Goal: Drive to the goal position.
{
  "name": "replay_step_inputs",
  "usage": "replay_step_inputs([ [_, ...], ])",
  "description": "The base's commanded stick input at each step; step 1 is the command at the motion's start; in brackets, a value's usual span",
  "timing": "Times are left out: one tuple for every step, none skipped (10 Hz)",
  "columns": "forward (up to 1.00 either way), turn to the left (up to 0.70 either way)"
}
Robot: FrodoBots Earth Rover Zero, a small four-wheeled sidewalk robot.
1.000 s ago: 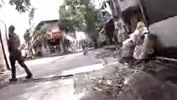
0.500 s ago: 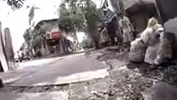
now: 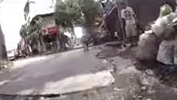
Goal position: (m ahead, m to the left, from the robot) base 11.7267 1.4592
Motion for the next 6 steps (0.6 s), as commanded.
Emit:
replay_step_inputs([
  [1.00,0.00],
  [1.00,0.00],
  [1.00,0.00],
  [1.00,0.00],
  [1.00,0.00],
  [1.00,0.00],
])
